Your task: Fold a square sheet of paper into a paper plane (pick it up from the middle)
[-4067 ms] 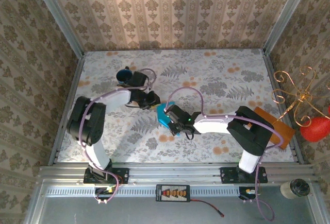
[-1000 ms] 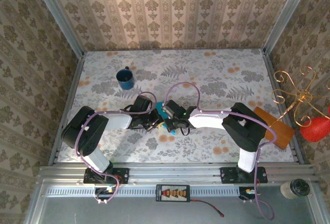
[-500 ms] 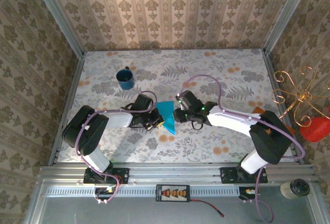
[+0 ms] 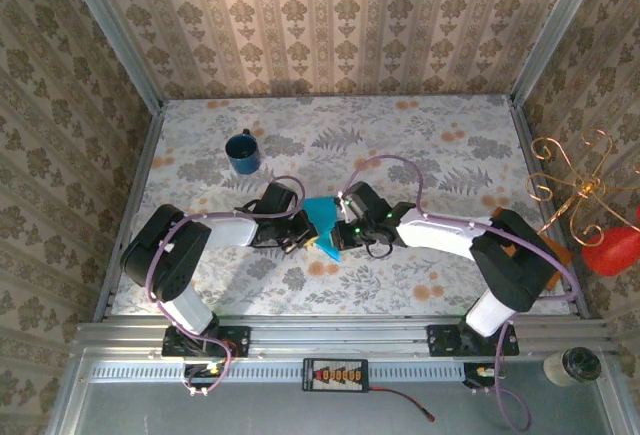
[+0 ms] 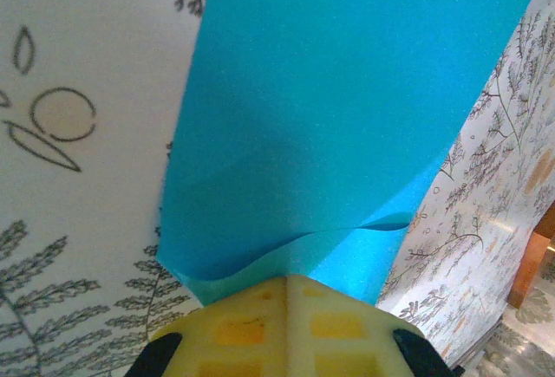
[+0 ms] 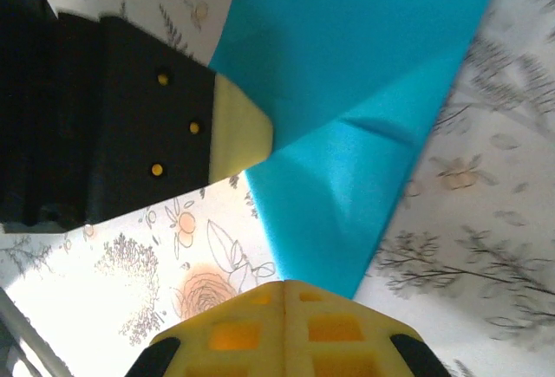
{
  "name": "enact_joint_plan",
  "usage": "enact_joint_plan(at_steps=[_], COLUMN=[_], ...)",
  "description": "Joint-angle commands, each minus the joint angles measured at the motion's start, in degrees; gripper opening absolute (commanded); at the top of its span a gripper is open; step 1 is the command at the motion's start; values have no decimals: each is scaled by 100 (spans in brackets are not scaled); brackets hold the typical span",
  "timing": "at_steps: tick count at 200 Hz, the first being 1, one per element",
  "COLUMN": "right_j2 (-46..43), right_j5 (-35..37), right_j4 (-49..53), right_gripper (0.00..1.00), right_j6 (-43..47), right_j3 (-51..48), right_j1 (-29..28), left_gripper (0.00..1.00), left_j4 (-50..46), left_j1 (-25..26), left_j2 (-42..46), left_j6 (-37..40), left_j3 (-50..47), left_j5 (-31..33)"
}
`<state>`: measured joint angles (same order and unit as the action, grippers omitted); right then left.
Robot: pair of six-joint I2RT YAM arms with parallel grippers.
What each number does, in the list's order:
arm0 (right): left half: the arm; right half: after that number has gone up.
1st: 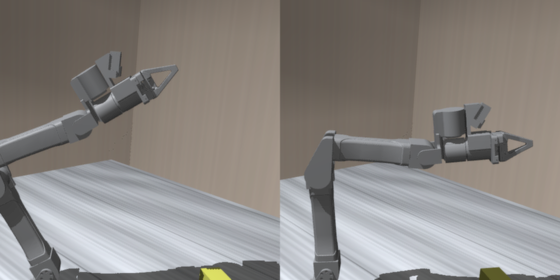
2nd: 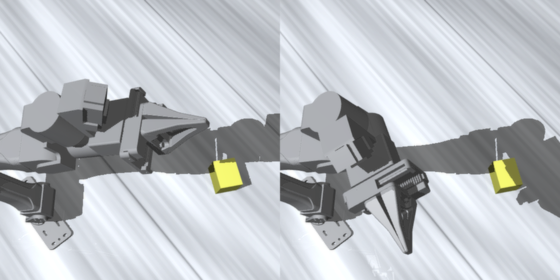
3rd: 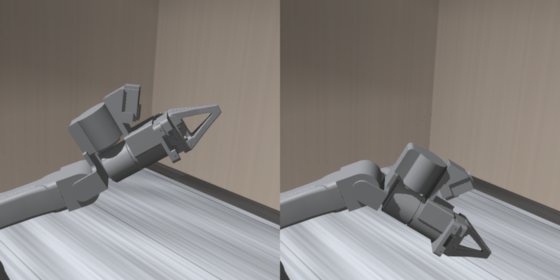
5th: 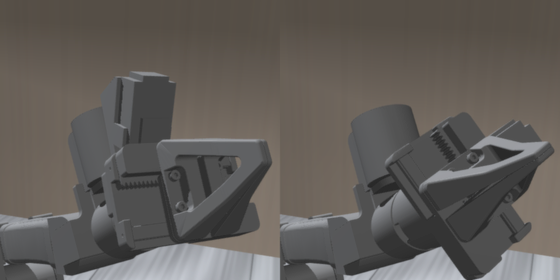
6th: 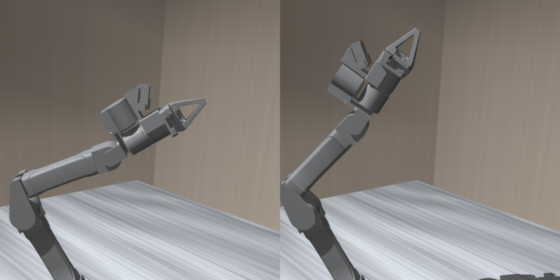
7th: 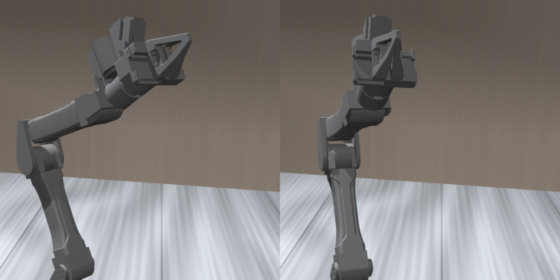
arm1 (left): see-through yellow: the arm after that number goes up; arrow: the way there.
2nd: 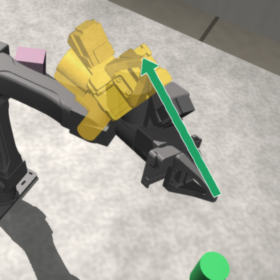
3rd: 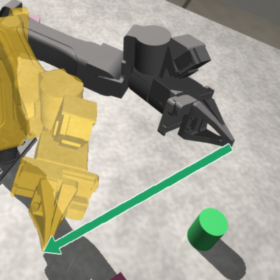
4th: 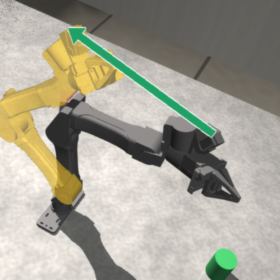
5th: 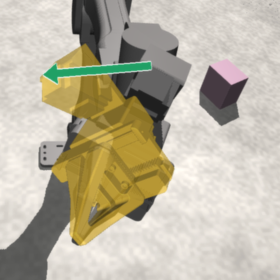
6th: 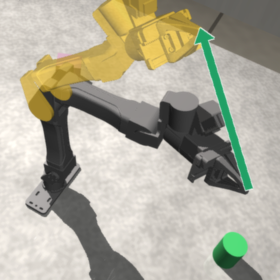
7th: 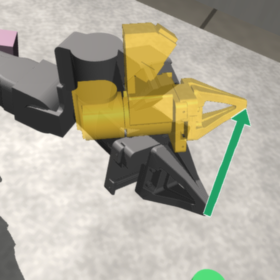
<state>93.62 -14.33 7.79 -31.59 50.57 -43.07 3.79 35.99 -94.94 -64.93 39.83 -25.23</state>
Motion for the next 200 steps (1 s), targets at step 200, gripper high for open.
enact_joint_plan(at_steps=[200], right_j2=[1079], right_j5=[-431], right_j4=[-455], right_gripper=[2], right_j6=[-436], right_j3=[415], right_j1=[-109], left_gripper=[3], left_j4=[-489], left_j1=[31], left_j2=[-311], left_j6=[208], left_j3=[42], left_j5=[80])
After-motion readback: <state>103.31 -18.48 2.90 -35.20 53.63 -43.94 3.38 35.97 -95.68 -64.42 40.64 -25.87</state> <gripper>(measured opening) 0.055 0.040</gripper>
